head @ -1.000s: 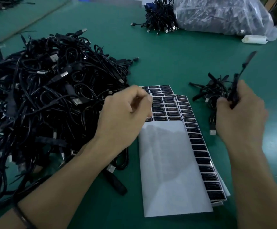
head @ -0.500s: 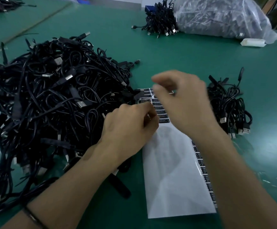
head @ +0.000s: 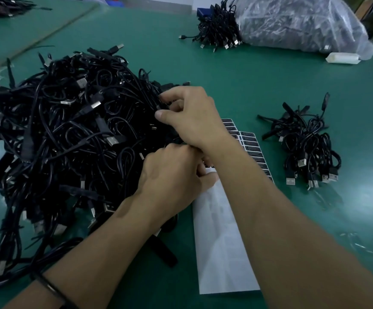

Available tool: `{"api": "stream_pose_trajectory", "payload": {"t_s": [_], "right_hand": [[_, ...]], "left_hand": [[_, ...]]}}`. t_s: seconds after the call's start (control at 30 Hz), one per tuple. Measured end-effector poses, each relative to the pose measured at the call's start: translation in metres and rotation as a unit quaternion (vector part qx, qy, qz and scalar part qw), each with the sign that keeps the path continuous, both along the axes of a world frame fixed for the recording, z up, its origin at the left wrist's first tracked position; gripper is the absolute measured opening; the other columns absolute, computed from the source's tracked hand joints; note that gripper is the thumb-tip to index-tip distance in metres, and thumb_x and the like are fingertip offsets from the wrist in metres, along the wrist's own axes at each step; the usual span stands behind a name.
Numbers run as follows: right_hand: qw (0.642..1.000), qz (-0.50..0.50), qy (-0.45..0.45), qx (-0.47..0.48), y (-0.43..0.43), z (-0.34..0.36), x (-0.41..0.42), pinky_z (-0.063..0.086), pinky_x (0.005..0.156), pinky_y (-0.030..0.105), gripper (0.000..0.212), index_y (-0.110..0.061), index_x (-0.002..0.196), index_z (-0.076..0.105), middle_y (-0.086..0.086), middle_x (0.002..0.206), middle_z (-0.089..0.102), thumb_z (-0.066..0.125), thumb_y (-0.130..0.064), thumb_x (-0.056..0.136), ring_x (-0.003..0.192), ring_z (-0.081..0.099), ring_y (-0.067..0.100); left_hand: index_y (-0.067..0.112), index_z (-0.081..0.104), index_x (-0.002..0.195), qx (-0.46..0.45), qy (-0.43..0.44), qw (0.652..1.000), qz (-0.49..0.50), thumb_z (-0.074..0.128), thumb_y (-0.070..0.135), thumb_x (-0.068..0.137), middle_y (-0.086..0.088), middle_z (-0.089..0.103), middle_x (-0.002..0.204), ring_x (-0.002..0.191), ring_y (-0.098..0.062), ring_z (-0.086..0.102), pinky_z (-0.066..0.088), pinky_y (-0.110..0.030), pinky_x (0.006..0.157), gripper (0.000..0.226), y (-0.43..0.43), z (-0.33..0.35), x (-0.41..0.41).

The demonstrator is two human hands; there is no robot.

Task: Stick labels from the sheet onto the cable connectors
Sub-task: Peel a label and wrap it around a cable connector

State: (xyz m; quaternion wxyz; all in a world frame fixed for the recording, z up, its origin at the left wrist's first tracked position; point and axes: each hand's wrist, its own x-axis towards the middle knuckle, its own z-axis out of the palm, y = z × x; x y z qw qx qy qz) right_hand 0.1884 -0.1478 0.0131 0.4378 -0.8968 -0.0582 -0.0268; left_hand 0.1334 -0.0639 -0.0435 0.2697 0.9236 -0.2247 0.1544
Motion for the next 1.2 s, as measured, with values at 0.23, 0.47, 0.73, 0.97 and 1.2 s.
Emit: {"api": "stream_pose_trajectory", "payload": {"t_s": [0.23,0.47,0.73,0.97,1.2], "right_hand": [[0.998,0.000,-0.055,-0.005,0.000,0.005,-0.006,0.050,0.085,0.024,0.021,-0.025,0.105,0.073,-0.012,0.091,0.068,0.065,-0.010,0.092,0.091,0.063,0.008],[0.990,-0.046,-0.126,0.043,-0.003,0.011,-0.017,0.047,0.104,0.032,0.049,-0.016,0.140,0.056,-0.002,0.139,0.058,0.067,-0.009,0.092,0.108,0.065,0.013],[0.796,0.091,0.041,0.597,-0.037,0.025,-0.042,0.052,0.060,0.015,0.036,-0.008,0.115,0.067,0.010,0.097,0.073,0.064,0.007,0.083,0.071,0.061,0.008],[0.863,0.008,0.074,0.500,-0.089,-0.015,-0.062,0.050,0.058,0.015,0.033,-0.015,0.101,0.074,0.005,0.084,0.073,0.067,-0.003,0.072,0.067,0.062,0.007],[0.927,0.099,0.100,0.349,-0.108,-0.023,-0.077,0.052,0.063,0.018,0.025,-0.023,0.091,0.080,0.002,0.087,0.076,0.080,-0.013,0.067,0.070,0.065,0.007]], "left_hand": [[0.048,0.011,0.064,-0.021,-0.036,0.999,-0.025,0.092,0.024,0.049,0.034,0.006,0.054,0.052,0.017,0.007,0.013,-0.007,0.060,0.086,0.000,-0.001,-0.001],[0.045,0.017,0.056,-0.043,-0.038,0.998,0.015,0.079,0.031,0.062,0.025,0.017,0.041,0.045,0.013,0.017,0.017,-0.009,0.055,0.064,0.000,-0.002,0.001],[0.043,0.061,0.085,-0.054,0.094,0.994,0.029,0.072,0.055,0.078,0.030,0.064,0.071,0.073,0.003,0.061,0.047,-0.021,0.065,0.018,0.002,0.002,0.003],[0.035,0.063,0.112,-0.389,0.148,0.909,0.015,0.059,0.038,0.081,0.009,0.074,0.083,0.076,-0.012,0.069,0.057,-0.037,0.069,0.032,-0.001,0.015,0.001],[0.024,0.064,0.105,-0.559,0.199,0.804,0.044,0.039,0.042,0.106,0.000,0.078,0.086,0.077,-0.015,0.075,0.058,-0.026,0.061,0.031,0.003,0.029,0.006]]}}
